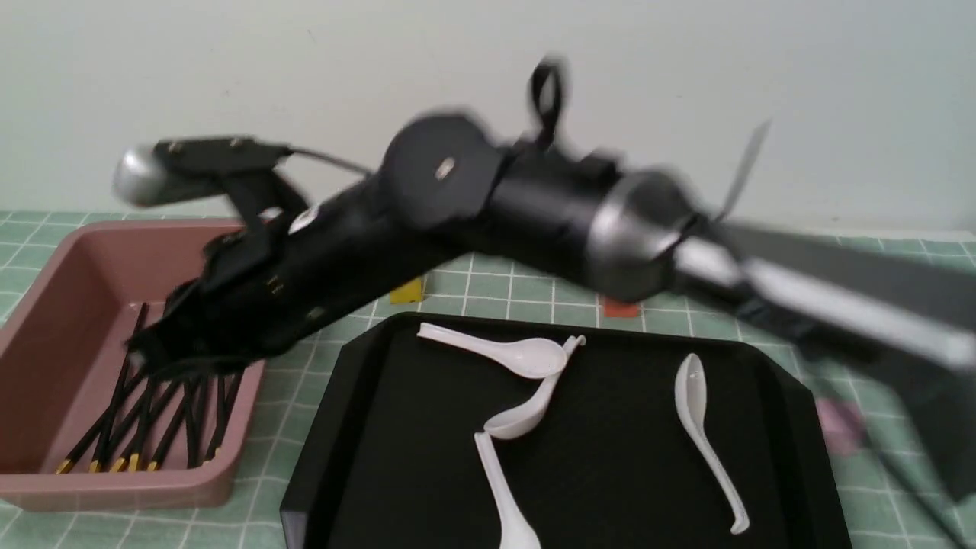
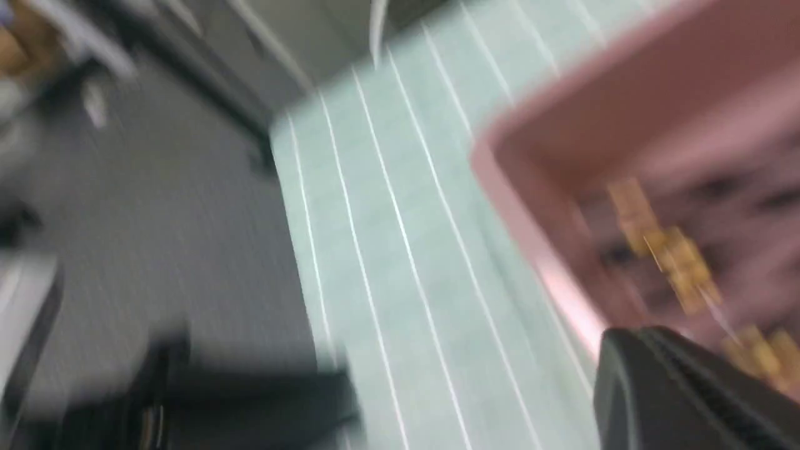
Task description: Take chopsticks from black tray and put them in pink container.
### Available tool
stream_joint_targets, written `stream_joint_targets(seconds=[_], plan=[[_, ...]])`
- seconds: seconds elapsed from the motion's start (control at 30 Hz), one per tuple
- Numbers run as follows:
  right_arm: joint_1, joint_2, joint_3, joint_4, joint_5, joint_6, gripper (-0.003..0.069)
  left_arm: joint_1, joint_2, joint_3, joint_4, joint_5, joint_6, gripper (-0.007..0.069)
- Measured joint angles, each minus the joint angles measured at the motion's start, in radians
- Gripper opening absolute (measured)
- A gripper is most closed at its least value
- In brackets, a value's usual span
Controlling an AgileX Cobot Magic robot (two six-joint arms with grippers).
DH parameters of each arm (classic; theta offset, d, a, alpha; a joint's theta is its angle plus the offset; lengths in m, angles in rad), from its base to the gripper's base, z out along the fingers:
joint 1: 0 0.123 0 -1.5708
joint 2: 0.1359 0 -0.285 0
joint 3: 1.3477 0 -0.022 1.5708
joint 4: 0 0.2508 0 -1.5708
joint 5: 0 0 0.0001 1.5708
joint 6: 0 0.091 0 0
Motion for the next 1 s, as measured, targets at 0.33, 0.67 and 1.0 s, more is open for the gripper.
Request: stream_joint_targets(seconds=[0.33,0.67,1.0], plan=[[-0.042,-0.340,0.013,-0.723,0.414,0.390,-0.0003,0.000,0.000,0.000,0.000,0.000,0.000,0.0239],[-0.042,-0.827,0.353,-0.799,0.413,0.416,0.0001,0.000,0.000,0.000,0.000,0.000,0.000,0.0239],[-0.042,-1.466,1.074,-0.855,-0.061,0.469,0.0004,0.000,0.000,0.000,0.000,0.000,0.000,0.0239]])
